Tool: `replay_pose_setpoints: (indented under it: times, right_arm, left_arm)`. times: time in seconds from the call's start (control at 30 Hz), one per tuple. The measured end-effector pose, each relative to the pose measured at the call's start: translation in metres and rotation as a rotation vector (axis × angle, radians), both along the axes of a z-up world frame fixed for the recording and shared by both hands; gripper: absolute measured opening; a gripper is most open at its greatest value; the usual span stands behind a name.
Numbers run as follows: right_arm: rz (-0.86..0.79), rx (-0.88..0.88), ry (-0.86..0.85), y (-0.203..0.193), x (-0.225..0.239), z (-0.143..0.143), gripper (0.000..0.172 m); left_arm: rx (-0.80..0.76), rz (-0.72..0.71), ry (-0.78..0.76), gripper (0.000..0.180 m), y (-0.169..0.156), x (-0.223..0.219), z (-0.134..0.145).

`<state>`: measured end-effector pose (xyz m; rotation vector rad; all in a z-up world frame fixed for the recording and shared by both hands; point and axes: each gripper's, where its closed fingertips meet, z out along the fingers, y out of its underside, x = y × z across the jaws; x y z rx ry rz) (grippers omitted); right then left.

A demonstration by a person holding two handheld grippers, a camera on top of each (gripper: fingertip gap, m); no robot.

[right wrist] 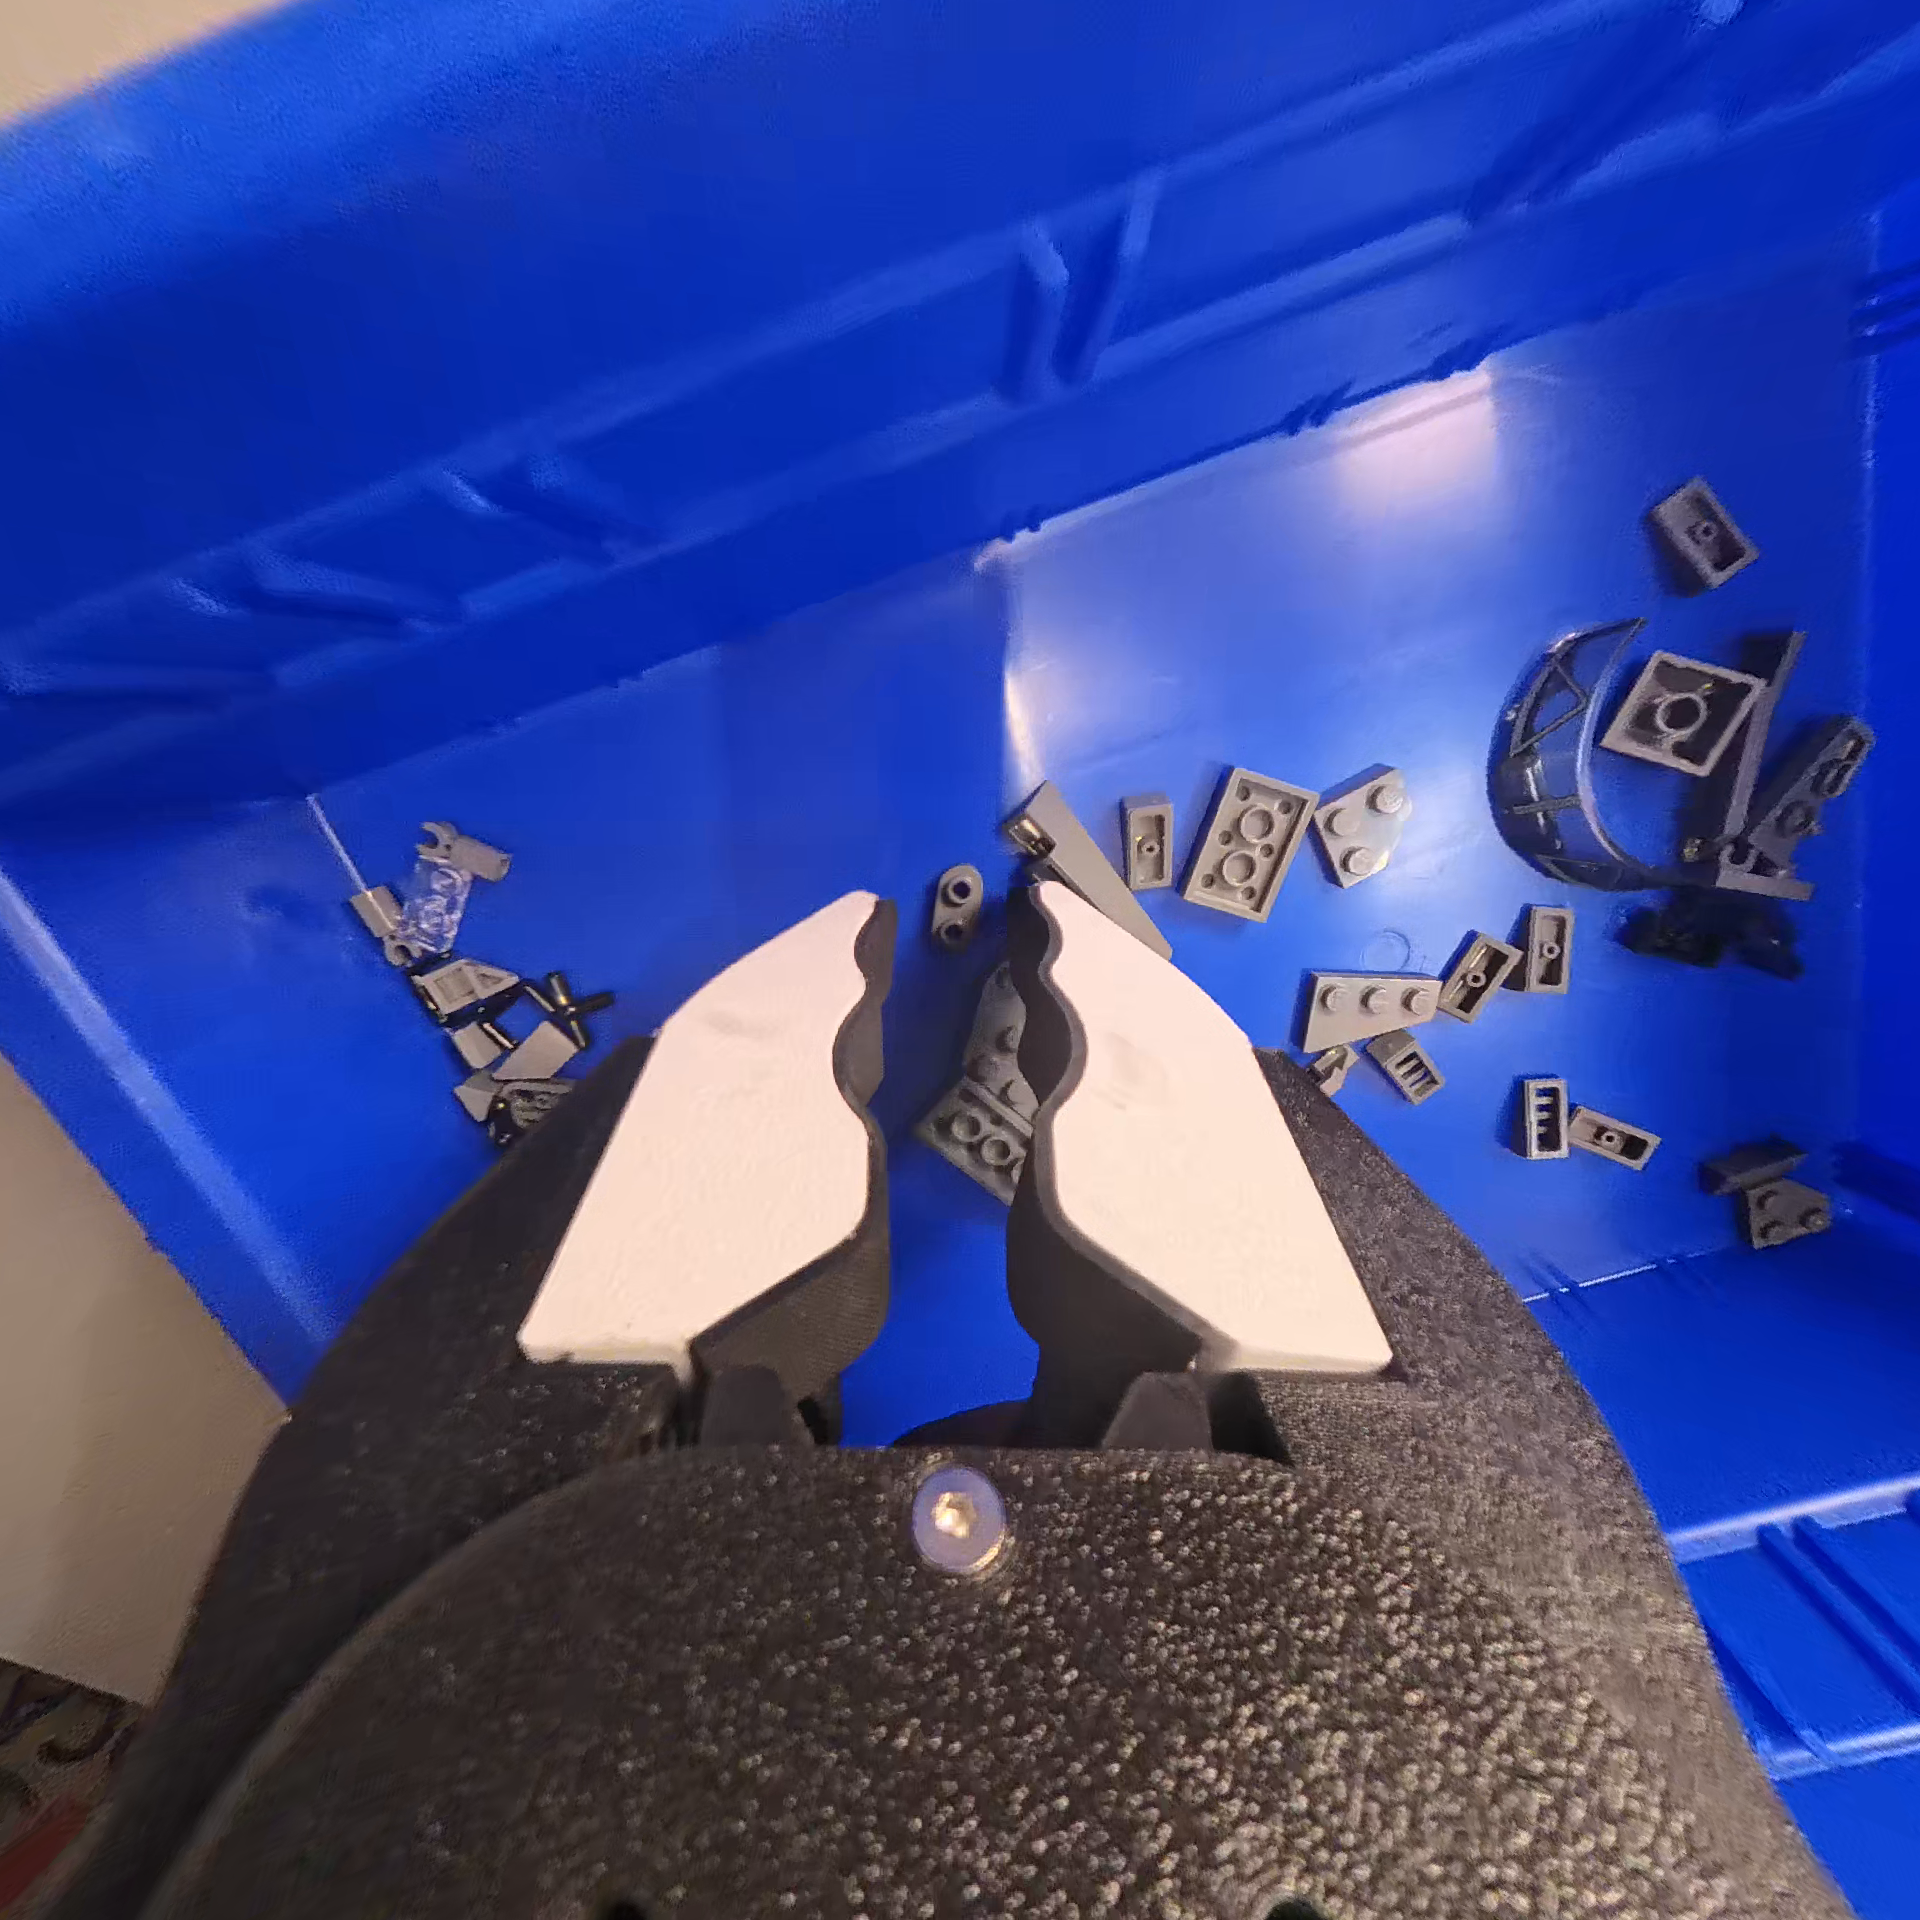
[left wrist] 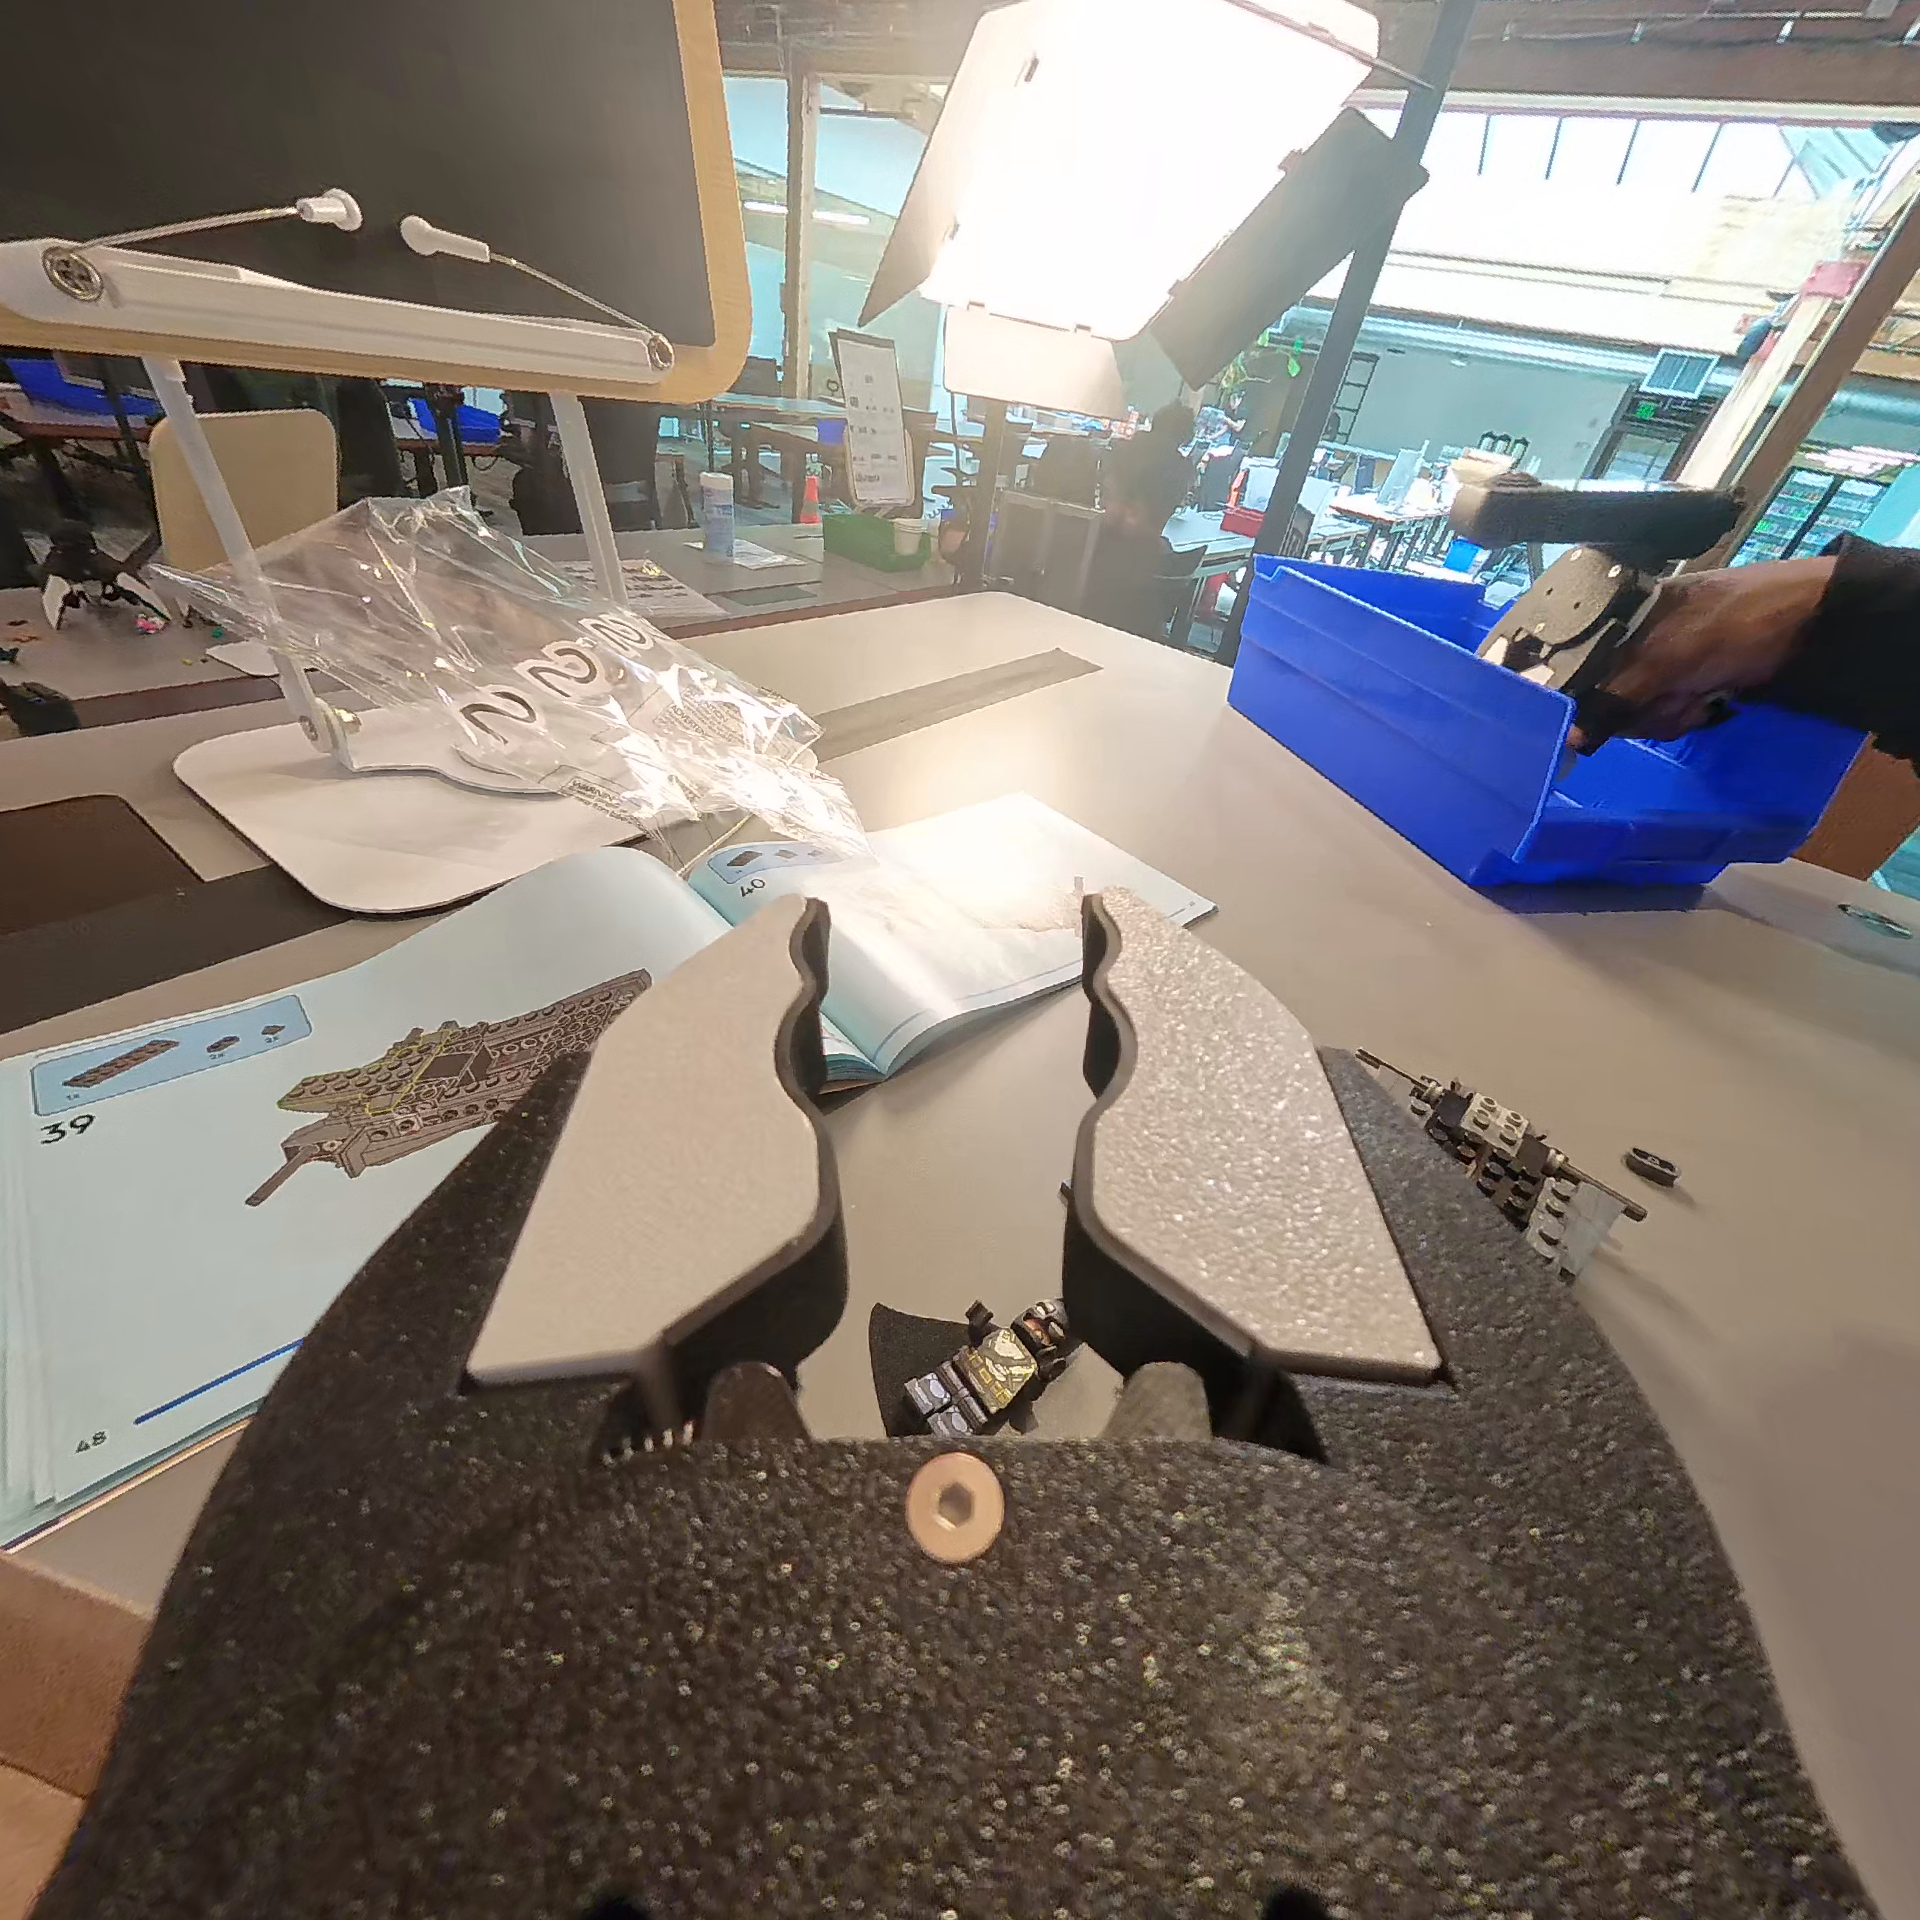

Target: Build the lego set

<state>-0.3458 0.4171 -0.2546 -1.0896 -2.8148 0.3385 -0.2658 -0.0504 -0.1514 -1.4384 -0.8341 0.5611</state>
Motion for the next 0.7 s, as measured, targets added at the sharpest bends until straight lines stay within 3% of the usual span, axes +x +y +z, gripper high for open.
replay_pose_setpoints:
  times: [0.13,0.2,0.33,0.6,0.7]
  right_arm:
    - [-0.003,-0.027,-0.022,-0.002,0.001,-0.002,0.019]
    - [0.009,-0.041,-0.035,-0.005,0.004,-0.002,0.008]
    - [0.035,-0.046,-0.014,-0.009,0.011,0.004,0.008]
    - [0.167,-0.235,0.147,-0.064,0.055,0.101,0.008]
    - [0.289,-0.261,0.122,-0.103,0.088,0.108,0.008]
  left_arm:
    - [-0.001,0.003,-0.001,0.047,0.000,-0.001,0.000]
    - [-0.001,0.003,-0.002,0.047,0.000,-0.001,0.000]
    - [-0.006,0.004,0.001,0.047,0.001,-0.001,0.000]
    - [-0.003,0.008,0.005,0.047,0.000,0.000,0.000]
    - [-0.014,0.003,0.006,0.047,0.003,0.001,0.000]
